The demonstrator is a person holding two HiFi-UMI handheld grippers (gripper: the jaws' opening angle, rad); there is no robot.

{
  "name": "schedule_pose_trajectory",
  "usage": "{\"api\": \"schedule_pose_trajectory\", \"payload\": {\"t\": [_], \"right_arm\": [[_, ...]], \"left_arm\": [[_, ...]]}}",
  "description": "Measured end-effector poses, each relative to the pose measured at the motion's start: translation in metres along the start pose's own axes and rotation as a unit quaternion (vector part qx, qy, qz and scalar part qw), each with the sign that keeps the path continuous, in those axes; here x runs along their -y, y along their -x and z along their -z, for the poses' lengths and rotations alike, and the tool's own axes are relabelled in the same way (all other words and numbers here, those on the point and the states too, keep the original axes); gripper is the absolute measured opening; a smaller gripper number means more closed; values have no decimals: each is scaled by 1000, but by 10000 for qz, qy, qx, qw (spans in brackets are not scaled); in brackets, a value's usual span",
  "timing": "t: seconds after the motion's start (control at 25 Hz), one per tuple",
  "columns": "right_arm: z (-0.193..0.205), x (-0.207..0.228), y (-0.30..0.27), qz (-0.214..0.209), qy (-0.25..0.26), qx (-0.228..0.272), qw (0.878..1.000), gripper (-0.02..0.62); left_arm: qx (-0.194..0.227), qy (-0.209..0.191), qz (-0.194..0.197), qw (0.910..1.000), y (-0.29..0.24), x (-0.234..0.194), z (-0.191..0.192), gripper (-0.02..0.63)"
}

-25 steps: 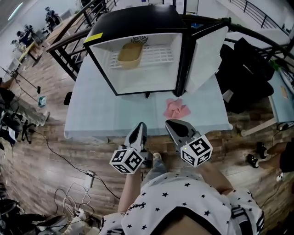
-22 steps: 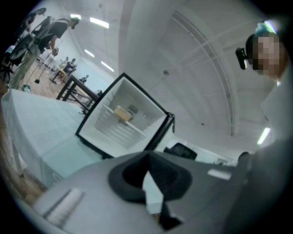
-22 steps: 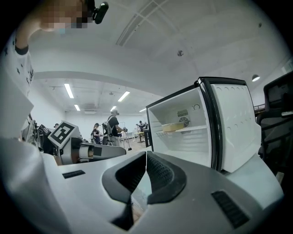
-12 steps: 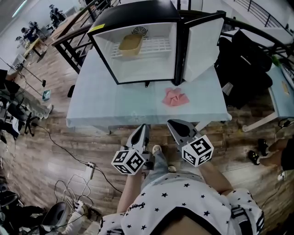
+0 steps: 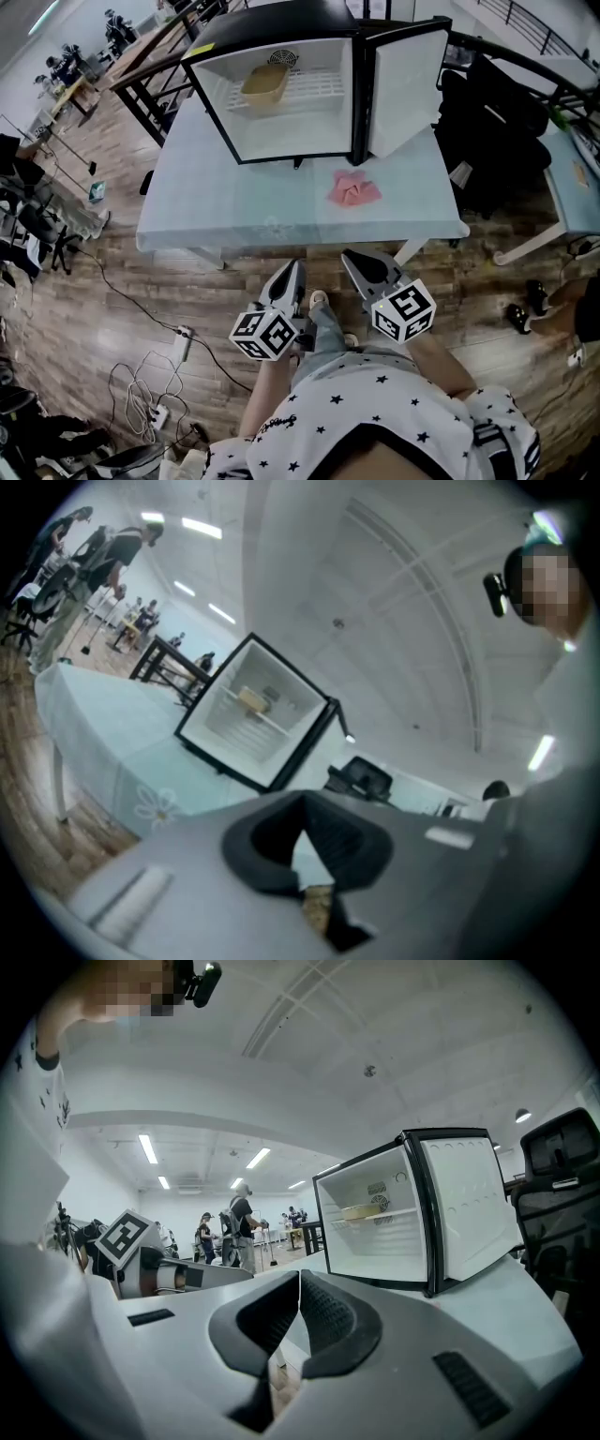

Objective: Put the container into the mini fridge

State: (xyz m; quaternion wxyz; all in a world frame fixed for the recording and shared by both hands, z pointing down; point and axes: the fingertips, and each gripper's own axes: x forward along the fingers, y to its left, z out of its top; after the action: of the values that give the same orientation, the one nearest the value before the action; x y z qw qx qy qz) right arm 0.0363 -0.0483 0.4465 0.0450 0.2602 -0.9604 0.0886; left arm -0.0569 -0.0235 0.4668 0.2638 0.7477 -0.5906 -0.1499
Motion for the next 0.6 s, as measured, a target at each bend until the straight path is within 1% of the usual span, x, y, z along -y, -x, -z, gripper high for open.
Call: {"api": "schedule_pose_trajectory", "payload": {"t": [0.32, 0.6], "right_arm": [[-2, -4, 9, 0, 62, 36, 10000, 21], [-1, -11, 12, -102, 283, -23, 9995, 20]], "left_arm": [[18, 40, 0, 10000, 6, 7, 6, 5], [68, 21, 34, 10000, 4, 12, 5, 5]]}}
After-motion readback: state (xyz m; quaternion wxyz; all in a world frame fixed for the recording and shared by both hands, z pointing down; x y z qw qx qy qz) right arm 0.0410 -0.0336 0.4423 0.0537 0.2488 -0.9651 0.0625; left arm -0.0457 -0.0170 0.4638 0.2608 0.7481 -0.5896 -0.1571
